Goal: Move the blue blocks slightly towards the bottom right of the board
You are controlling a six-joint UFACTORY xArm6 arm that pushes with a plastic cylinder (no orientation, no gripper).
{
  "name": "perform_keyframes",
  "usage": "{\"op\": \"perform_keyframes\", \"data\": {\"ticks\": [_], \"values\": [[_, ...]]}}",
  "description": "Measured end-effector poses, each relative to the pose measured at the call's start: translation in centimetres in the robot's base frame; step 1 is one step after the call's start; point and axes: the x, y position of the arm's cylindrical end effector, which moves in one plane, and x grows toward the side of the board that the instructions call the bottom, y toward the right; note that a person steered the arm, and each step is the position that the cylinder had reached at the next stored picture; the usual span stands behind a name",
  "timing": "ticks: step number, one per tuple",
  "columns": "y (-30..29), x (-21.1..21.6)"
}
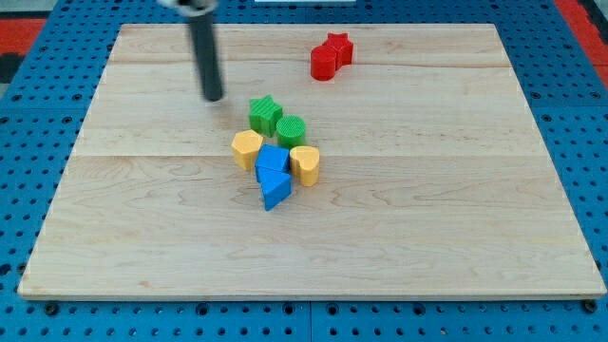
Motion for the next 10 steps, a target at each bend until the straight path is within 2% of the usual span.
{"op": "perform_keyframes", "data": {"ticks": [1, 3, 4, 6, 8, 9, 10], "values": [[5.2, 2.0], [7.0, 2.7], [9.0, 7.0], [11.2, 10.3], [18.5, 16.3], [18.4, 17.2], [13.6, 19.8]]}}
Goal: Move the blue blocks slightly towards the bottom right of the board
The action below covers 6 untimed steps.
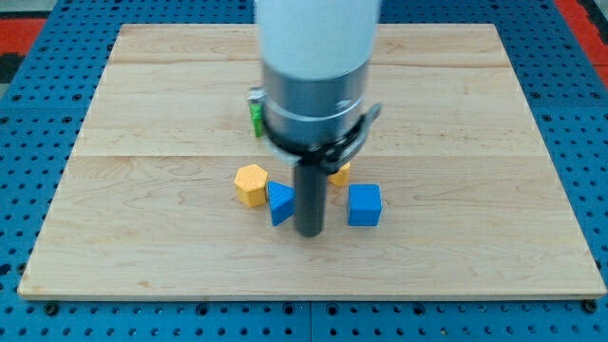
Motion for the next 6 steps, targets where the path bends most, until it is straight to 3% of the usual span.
{"op": "perform_keyframes", "data": {"ticks": [1, 2, 5, 6], "values": [[-7.2, 0.0], [-7.3, -3.1], [7.4, -4.5], [-3.0, -3.6]]}}
